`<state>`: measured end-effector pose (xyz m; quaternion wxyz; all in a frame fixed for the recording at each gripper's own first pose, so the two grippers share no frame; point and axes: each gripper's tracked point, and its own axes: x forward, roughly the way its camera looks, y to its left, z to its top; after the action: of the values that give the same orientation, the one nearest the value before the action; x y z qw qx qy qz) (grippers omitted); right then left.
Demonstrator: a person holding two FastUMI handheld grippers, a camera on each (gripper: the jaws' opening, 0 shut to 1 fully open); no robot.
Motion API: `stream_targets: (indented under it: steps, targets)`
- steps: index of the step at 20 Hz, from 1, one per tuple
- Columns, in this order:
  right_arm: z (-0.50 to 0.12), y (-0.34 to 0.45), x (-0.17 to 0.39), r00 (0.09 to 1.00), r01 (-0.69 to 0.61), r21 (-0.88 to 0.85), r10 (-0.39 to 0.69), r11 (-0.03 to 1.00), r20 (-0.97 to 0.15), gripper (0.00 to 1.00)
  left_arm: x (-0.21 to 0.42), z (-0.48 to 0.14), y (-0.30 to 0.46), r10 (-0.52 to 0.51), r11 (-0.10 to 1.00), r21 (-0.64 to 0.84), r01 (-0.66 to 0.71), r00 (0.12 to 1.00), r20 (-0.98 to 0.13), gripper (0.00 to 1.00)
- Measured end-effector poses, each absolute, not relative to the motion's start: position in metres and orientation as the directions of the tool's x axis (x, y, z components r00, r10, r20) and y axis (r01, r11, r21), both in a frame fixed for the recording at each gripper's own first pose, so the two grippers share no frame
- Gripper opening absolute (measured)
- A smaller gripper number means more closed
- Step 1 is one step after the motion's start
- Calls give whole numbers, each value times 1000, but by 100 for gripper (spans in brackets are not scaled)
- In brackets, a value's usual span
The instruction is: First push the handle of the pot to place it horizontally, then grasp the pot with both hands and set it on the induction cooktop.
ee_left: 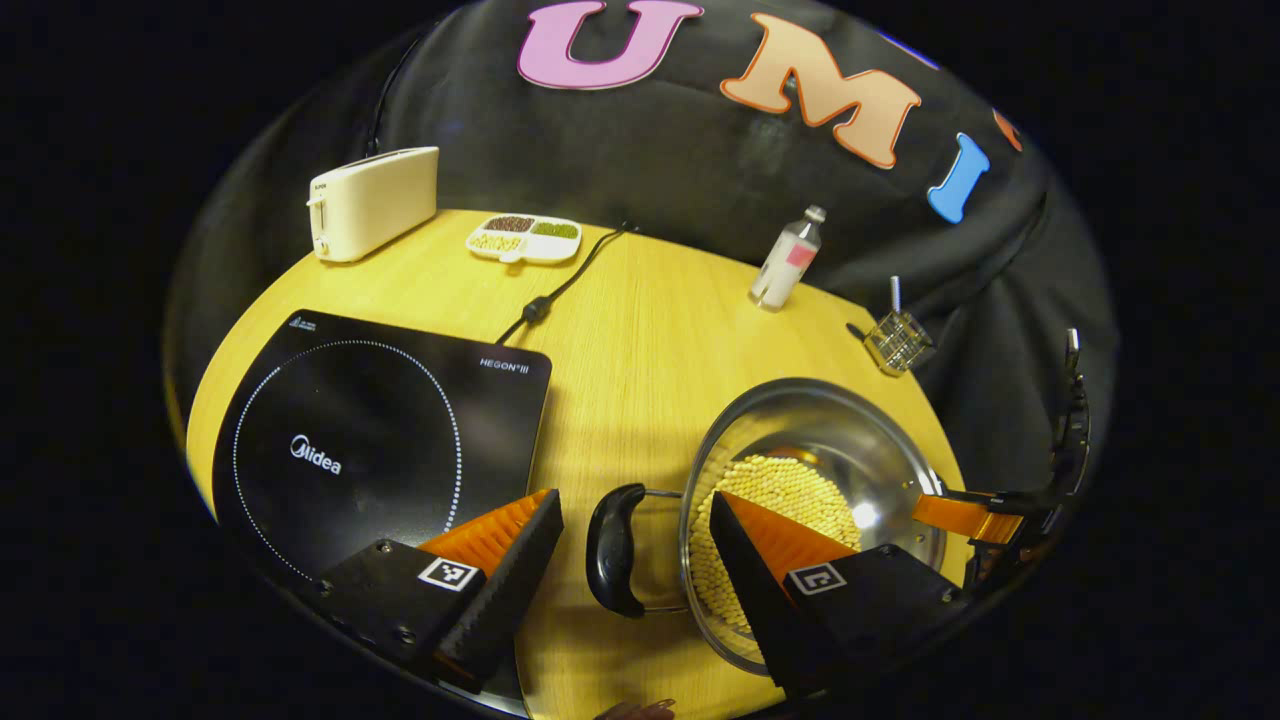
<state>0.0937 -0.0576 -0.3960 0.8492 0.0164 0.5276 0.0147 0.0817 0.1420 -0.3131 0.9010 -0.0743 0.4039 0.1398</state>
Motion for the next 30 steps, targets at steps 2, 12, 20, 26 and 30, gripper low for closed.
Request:
stream_targets:
  steps: [2,12,20,26,30]
  targets:
    - [-404,-55,93,426,-26,54,60,998,-903,97,85,-323,137,177,951,-30,-309,620,-764,100]
    - [-417,-58,94,397,-6,72,69,997,-915,69,83,-339,138,196,945,-4,-326,579,-791,76]
    - [-417,-58,97,404,-7,53,52,999,-913,51,80,-337,139,190,945,-12,-326,578,-794,62]
    - [-405,-60,101,434,-17,62,63,998,-899,51,82,-327,140,208,948,6,-320,600,-772,61]
    - [-386,-60,103,443,-30,78,83,996,-892,56,78,-314,141,224,944,13,-330,612,-758,61]
